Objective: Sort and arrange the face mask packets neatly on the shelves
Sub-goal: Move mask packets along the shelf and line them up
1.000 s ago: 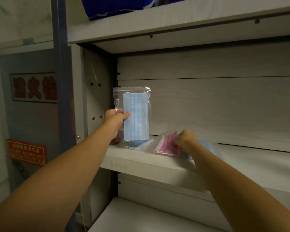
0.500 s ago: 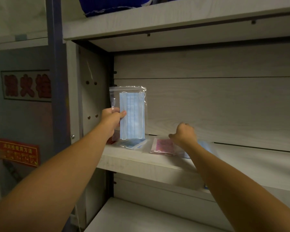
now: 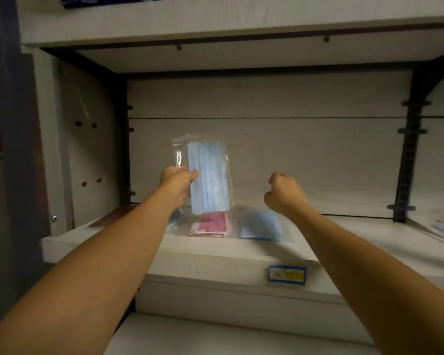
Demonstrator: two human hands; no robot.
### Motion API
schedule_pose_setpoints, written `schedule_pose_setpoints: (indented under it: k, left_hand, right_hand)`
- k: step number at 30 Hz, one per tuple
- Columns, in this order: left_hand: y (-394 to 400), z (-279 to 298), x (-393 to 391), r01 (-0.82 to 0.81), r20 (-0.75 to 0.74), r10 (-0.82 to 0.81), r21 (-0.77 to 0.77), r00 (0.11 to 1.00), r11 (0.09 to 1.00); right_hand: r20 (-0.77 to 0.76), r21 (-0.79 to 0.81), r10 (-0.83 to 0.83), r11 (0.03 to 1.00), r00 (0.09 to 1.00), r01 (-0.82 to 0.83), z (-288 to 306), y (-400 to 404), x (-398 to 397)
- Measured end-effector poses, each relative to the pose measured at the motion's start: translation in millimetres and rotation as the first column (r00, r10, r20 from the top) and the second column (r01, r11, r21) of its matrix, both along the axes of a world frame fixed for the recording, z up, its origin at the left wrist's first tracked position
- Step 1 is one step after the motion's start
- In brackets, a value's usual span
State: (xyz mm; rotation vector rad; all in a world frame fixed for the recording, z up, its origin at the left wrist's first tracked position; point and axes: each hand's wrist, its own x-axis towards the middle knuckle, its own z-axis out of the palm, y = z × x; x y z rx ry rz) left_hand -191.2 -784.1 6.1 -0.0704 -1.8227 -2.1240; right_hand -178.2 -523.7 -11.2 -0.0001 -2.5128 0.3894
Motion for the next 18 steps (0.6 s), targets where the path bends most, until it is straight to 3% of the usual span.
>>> schedule_pose_setpoints:
  k: [8,14,18]
  left_hand:
    - [72.4,-16.5,-19.7,0.107,0.037,-0.105,-0.076,0.994,0.991]
    - [108.5,-38.4,-27.4,0.139,0.076,-0.121,-0.307,0.990,0.942]
    - [125.3,-48.3,-21.5,0.126,0.061,-0.110,-0.531,0.992,0.838]
  right_hand:
    - [0.008,-0.004,-0.158,0.987,0.987,0.158,5.2,60.4,21.9]
    - [0.037,-0.016,-0.219,0.976,0.975,0.219,1.8,91.9,36.1]
    - [0.047,-0.018,-0.241,0.970,0.970,0.242,-8.0,101.7,42.2]
